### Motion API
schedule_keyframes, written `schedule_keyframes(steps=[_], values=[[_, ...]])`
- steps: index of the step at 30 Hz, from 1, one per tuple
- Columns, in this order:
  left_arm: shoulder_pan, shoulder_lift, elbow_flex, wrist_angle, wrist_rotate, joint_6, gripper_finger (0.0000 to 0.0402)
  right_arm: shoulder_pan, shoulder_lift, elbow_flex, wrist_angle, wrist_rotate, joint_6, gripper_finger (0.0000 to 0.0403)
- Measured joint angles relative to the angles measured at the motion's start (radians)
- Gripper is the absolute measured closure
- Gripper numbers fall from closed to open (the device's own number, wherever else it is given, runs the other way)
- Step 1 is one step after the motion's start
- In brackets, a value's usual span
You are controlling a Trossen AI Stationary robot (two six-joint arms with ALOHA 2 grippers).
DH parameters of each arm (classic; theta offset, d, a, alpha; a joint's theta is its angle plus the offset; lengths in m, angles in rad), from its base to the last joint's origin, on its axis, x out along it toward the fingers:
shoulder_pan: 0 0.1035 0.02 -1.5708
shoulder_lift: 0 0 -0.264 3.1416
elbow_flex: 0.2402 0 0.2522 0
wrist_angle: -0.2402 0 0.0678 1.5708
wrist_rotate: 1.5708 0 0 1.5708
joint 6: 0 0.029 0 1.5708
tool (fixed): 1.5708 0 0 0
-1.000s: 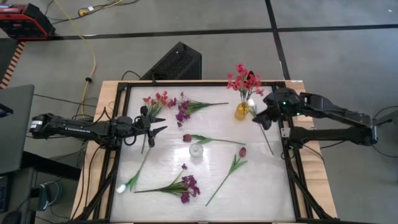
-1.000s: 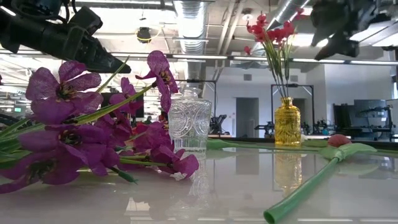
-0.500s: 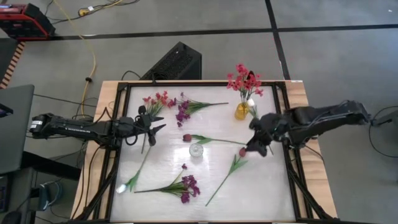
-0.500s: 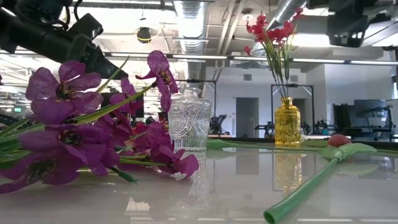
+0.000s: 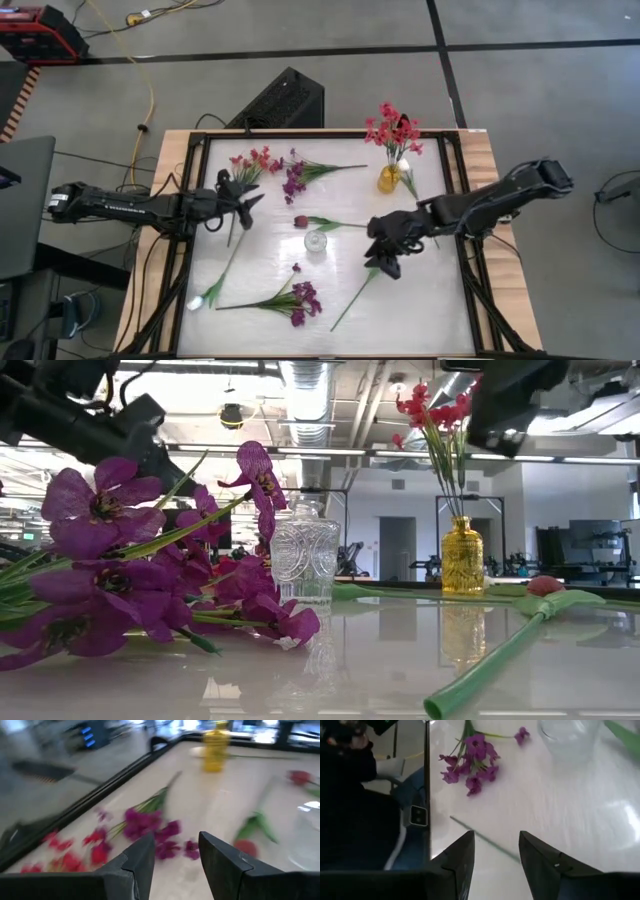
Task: Sort flowers into vase by color
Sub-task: Put the bottom pink flowers into the yellow vase
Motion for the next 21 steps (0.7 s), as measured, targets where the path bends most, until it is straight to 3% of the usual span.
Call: schedule_keyframes(steps=[5,9,13,18,21], values=[[0.047,0.000,0.000,-0.119,-0.084,-0.208,0.0257,-0.007,0.094,0.000,0.068,0.003,-0.176,0.0225],[0.126,0.006,0.048,-0.367,-0.098,-0.417,0.0257,-0.022,0.164,0.000,0.085,0.003,-0.217,0.0225],[0.196,0.049,0.120,-0.549,-0.025,-0.515,0.0257,-0.044,0.215,0.000,0.079,0.003,-0.220,0.0225],[0.231,0.158,0.136,-0.559,0.109,-0.556,0.0257,-0.075,0.243,0.000,0.075,-0.045,-0.265,0.0225],[0.234,0.234,0.136,-0.575,0.136,-0.589,0.0257,-0.082,0.237,-0.001,0.073,-0.049,-0.317,0.0225]])
